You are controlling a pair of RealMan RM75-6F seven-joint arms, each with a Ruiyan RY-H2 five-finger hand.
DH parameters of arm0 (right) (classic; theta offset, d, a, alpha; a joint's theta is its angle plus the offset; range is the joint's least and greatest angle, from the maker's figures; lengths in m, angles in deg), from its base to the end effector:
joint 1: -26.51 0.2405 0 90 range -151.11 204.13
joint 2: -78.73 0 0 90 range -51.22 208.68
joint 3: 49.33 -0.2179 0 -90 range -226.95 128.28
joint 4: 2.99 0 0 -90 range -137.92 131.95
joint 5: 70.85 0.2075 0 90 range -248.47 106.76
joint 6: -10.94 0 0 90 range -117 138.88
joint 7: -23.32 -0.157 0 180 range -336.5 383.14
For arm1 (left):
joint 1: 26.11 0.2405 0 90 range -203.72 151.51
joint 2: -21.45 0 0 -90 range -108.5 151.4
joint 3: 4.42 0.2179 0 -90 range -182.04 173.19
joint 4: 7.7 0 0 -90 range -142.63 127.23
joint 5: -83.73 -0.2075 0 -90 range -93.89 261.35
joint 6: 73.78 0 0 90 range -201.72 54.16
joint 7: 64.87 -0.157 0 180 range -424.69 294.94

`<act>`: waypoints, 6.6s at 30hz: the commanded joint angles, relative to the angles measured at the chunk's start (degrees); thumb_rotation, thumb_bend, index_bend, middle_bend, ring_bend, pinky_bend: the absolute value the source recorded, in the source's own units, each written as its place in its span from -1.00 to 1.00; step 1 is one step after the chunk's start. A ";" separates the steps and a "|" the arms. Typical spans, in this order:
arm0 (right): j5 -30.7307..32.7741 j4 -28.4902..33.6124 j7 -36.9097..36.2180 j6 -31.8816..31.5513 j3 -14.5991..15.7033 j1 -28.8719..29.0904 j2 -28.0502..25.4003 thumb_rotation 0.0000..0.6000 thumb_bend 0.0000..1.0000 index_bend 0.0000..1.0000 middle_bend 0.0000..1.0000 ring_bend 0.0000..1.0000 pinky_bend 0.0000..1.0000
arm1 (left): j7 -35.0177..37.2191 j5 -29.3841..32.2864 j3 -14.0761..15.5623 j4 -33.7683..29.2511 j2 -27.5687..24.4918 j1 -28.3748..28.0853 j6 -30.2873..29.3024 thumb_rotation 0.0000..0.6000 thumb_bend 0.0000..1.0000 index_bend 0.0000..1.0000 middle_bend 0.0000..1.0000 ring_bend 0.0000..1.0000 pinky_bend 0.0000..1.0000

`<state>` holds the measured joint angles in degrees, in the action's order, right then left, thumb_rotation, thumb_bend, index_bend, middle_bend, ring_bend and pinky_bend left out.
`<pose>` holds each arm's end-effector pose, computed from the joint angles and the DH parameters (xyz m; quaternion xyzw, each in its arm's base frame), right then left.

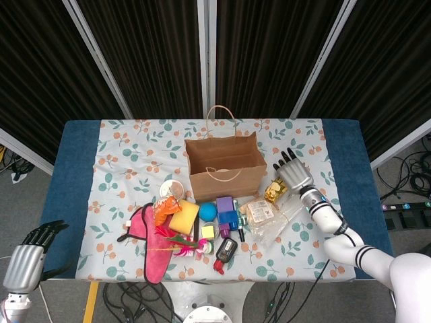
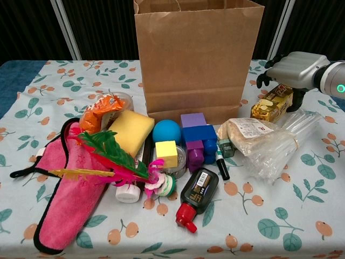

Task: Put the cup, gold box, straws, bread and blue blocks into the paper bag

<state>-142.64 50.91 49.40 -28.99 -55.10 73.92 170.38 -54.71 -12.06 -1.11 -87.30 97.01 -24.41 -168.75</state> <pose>-0.2024 -0.3975 -0.0075 0.8334 -0.1814 0.1547 0.4985 -0.2845 0.1358 0.1039 -0.5811 -0.4146 -0.4531 0.5340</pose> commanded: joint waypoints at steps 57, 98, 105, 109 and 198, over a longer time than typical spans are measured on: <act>7.75 58.81 46.92 -37.40 -17.32 7.21 -25.14 1.00 -0.66 0.28 0.12 -0.15 -0.29 | 1.37 -2.55 1.11 -0.91 -0.15 0.15 -1.59 1.00 -0.66 -0.41 -0.37 -0.57 -0.48; 22.76 45.11 85.04 -37.70 -8.13 21.16 -11.70 1.00 -1.00 -0.48 -0.39 -0.80 -1.00 | 3.90 -1.46 0.43 -0.39 -0.65 0.39 -2.16 1.00 -0.66 -0.41 -0.37 -0.57 -0.48; 21.89 47.00 84.46 -40.01 -7.24 21.46 -11.99 1.00 -1.00 -0.75 -0.54 -0.91 -1.00 | 3.87 -1.53 0.40 -0.43 -0.62 0.41 -2.24 1.00 -0.66 -0.41 -0.37 -0.57 -0.48; 20.83 48.88 82.31 -41.16 -8.16 21.58 -13.22 1.00 -1.00 -0.76 -0.54 -0.91 -1.00 | 3.90 -1.46 0.30 -0.47 -0.59 0.42 -2.30 1.00 -0.66 -0.41 -0.37 -0.57 -0.48; -19.27 8.91 -27.78 -20.24 7.20 -15.16 -5.83 1.00 -0.65 0.10 -0.09 -0.42 -0.62 | -2.02 -5.23 1.44 4.24 1.95 0.04 -4.22 1.00 -0.66 -0.41 -0.37 -0.57 -0.48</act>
<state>-161.86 59.57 21.62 -48.98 -47.87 58.90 164.78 -56.73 -17.30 0.33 -83.06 98.95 -24.37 -172.98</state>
